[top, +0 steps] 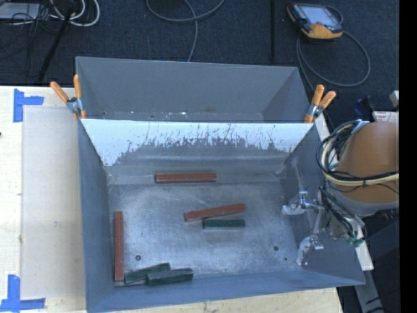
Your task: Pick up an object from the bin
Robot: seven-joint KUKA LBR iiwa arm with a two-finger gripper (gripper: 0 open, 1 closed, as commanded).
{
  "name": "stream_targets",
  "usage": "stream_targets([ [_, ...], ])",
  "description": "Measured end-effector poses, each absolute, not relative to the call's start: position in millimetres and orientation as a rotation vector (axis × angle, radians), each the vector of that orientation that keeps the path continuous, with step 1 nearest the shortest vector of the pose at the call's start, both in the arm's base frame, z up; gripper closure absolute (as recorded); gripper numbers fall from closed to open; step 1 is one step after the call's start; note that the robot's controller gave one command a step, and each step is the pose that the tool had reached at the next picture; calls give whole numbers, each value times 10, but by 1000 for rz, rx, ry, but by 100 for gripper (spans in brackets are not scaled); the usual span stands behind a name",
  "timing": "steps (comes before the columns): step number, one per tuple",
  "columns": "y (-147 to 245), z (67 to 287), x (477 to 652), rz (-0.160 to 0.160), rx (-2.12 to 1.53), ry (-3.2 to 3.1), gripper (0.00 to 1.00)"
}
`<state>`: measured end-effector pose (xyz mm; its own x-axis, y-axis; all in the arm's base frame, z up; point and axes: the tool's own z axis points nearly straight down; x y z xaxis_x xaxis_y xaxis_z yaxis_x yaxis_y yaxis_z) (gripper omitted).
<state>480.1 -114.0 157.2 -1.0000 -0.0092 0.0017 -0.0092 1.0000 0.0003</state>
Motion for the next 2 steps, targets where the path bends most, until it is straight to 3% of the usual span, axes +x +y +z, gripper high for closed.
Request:
stream_targets([
  [1, -1140, 1572, 4801, 0, 15, -3140, 0],
  [2, -179, 1156, 5462, 0, -172, -3137, 100],
])
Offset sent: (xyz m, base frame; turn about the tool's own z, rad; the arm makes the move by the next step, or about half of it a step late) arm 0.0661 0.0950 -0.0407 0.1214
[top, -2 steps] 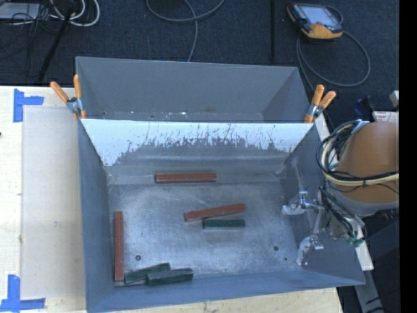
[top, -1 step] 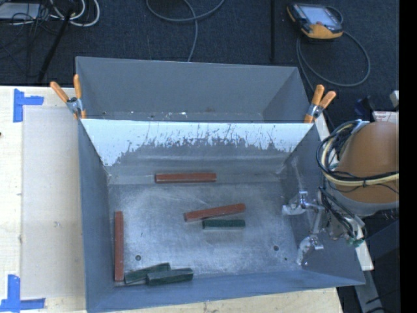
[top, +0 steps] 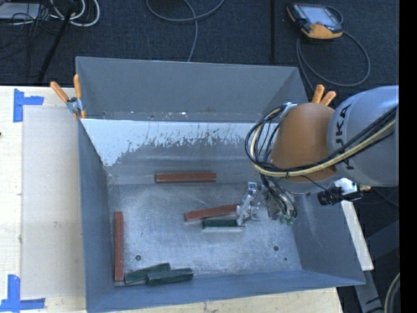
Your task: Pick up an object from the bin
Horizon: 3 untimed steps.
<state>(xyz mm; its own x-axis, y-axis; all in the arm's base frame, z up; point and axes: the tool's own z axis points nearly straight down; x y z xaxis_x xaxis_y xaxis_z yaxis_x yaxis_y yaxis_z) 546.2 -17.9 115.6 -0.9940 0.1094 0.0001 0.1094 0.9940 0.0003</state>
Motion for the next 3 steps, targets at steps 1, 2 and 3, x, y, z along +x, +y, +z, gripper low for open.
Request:
stream_targets([
  [1, -179, 1156, 5462, 0, -171, -3137, 0],
  [2, -180, 1156, 5462, 0, -170, -3137, 0],
  [3, 597, 763, 5565, 1, 1, -3151, 100],
])
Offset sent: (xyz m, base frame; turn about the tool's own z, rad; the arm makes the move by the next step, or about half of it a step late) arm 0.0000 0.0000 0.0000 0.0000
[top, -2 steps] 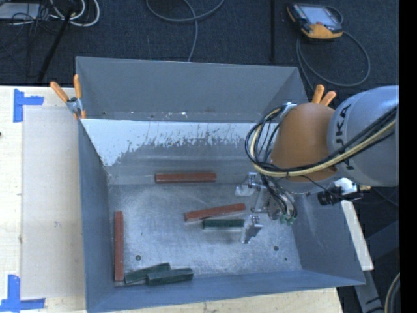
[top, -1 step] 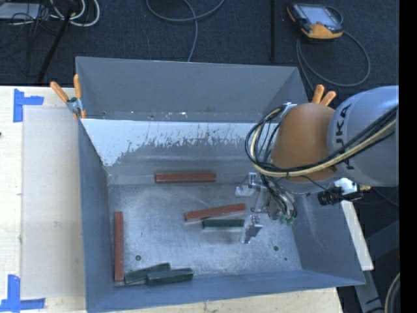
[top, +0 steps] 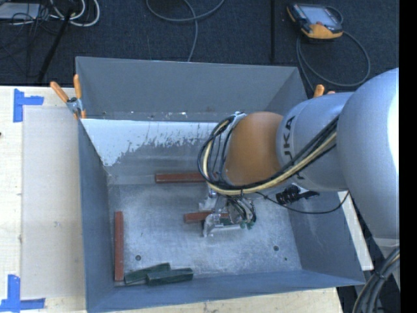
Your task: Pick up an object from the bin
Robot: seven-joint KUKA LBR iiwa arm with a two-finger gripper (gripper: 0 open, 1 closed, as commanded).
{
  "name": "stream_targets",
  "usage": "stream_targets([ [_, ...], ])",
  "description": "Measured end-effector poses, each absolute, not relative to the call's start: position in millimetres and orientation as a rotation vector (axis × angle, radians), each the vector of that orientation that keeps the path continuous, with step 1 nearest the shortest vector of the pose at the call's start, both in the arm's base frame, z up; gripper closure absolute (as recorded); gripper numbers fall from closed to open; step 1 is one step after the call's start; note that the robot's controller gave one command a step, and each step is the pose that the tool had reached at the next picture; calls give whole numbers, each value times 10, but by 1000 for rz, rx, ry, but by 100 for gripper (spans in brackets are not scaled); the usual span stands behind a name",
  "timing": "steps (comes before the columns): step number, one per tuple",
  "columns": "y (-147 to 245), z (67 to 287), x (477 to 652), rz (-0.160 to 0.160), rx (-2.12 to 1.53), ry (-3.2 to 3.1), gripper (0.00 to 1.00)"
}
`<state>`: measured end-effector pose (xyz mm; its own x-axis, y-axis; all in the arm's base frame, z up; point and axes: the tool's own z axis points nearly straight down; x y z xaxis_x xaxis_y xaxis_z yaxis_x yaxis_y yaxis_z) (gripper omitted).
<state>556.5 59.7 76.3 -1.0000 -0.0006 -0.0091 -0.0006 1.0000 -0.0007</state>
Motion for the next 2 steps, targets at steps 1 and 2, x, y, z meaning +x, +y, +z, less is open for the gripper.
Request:
stream_targets([
  [1, 598, 763, 5565, -1, -2, 3132, 100],
  [2, 613, 2624, 5586, 0, -35, 3144, 100],
])
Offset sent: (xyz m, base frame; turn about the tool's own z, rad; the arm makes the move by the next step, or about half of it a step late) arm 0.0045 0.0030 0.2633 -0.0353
